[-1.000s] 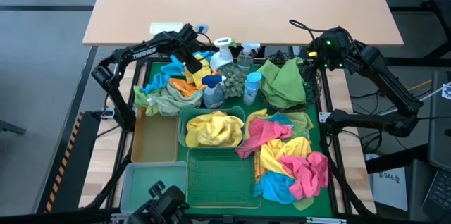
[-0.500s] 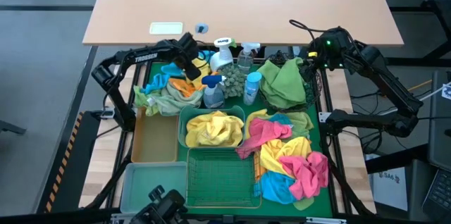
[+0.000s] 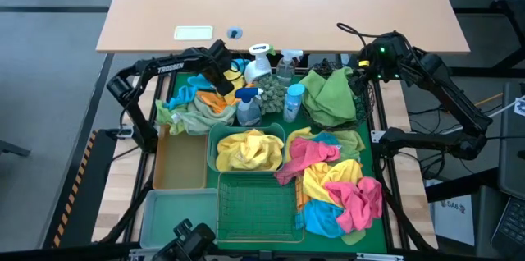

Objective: Sort microfiber towel by color & place in baskets
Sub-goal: Put the yellow microfiber towel into the blue bin

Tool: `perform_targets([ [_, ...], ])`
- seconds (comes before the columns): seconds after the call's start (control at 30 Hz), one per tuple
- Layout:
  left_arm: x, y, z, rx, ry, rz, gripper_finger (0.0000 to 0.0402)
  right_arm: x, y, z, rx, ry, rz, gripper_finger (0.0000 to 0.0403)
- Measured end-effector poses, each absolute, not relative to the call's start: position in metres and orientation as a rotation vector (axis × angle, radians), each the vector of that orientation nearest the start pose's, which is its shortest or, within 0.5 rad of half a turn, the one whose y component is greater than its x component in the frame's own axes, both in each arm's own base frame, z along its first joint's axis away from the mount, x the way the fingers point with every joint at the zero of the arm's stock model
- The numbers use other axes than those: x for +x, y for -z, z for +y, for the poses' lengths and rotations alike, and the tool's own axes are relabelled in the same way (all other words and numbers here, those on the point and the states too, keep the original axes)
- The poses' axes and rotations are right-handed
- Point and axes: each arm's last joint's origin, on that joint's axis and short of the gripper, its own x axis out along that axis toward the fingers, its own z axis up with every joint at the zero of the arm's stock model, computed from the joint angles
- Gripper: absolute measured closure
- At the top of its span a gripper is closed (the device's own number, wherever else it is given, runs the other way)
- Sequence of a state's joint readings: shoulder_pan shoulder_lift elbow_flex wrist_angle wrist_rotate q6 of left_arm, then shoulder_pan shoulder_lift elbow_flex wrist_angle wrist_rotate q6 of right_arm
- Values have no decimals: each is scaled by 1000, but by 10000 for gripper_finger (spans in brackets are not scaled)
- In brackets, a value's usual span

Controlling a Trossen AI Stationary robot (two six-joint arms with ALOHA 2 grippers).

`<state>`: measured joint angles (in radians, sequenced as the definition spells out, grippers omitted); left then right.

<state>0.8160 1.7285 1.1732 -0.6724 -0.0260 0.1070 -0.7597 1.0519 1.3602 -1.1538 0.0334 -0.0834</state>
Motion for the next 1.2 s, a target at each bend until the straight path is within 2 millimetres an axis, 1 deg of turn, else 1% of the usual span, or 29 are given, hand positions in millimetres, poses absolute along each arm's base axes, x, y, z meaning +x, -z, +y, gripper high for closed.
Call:
perform_targets([
  [0.3,235,-196,236,-368,-635,1198,401,121,-392,-117,233,708,839,155],
  [0.47,235,-198,236,-323,-735,1224,394,121,-392,-117,233,709,839,155],
  [0.6,234,-198,237,-323,-755,1223,365,121,-392,-117,233,709,839,155],
  [0.87,235,-198,238,-318,-759,1208,272,121,-392,-117,233,708,839,155],
  [0.97,236,-195,239,-309,-766,1182,244,121,-392,-117,233,709,839,155],
  [1.07,235,-187,237,-305,-768,1170,230,121,-392,-117,234,709,839,155],
  [1.2,235,-186,237,-303,-770,1164,228,121,-392,-117,233,709,839,155],
])
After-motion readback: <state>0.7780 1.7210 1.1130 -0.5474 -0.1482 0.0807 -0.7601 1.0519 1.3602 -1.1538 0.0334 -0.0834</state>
